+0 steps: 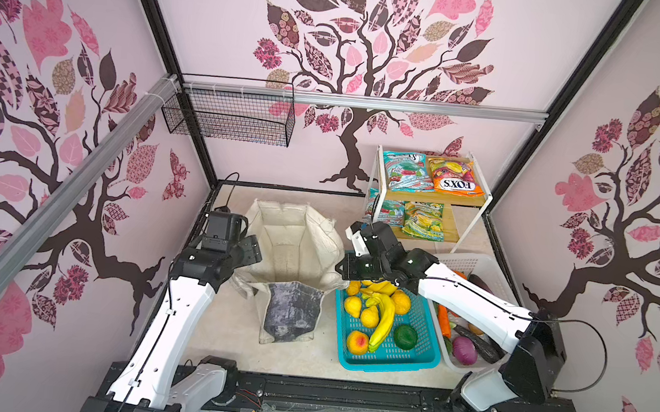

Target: Place the food into the grocery bag and tie it

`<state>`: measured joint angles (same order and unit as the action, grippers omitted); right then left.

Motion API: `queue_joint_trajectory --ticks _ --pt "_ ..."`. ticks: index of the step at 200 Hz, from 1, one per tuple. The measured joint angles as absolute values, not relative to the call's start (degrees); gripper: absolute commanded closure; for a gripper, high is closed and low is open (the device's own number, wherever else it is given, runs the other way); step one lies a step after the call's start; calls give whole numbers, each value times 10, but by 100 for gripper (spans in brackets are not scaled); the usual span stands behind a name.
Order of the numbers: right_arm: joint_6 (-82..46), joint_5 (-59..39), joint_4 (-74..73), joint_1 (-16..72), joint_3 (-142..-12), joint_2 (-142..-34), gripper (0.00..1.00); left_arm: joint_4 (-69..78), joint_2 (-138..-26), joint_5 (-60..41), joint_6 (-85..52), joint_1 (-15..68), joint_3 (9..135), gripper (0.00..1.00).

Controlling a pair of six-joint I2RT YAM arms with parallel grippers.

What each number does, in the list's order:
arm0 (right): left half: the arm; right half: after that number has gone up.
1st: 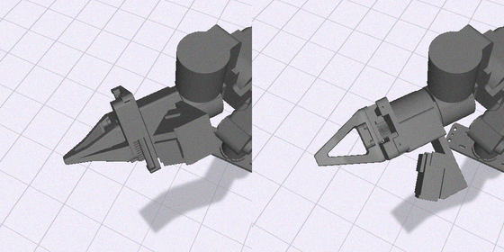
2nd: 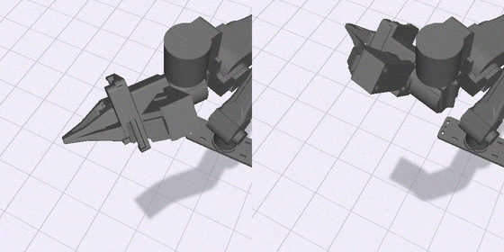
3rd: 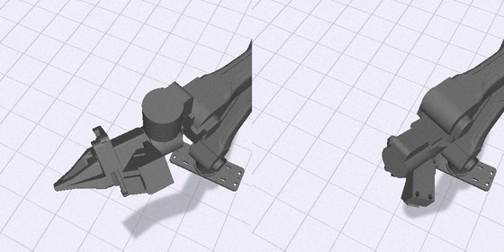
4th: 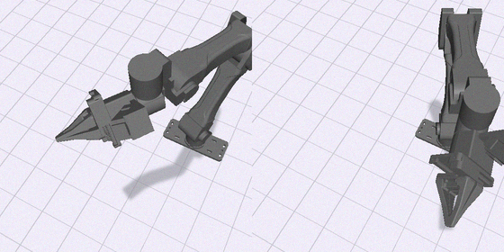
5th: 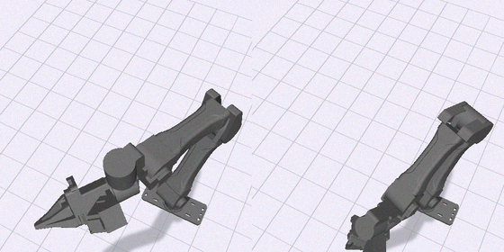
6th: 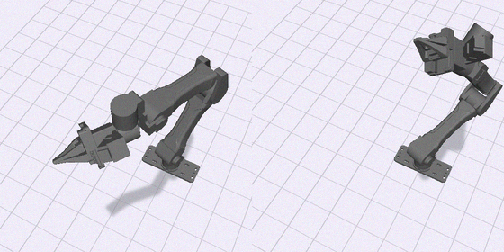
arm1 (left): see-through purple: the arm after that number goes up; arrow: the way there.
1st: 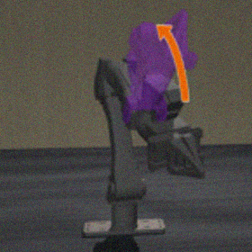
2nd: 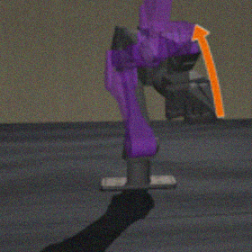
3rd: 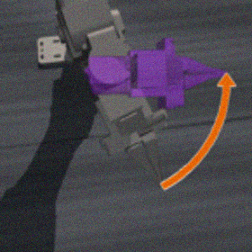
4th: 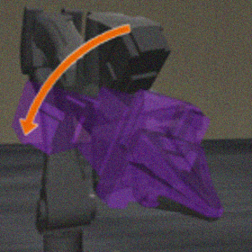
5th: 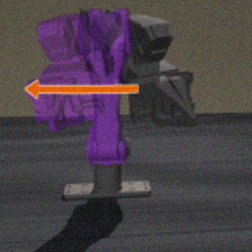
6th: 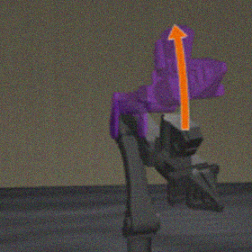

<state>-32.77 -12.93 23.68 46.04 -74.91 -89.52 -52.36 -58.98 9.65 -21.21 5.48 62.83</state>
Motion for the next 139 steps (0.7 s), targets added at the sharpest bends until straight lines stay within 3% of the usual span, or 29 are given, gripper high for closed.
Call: queue_joint_trajectory --ticks 10,74,139 --pt "-328 -129 235 460 -749 -895 100 -525 -585 95 -211 50 627 100" --pt "-333 -41 282 464 -749 -883 100 -554 -574 189 -194 34 644 100" --pt "-346 -27 298 468 -749 -874 100 -493 -560 112 -194 32 593 100"
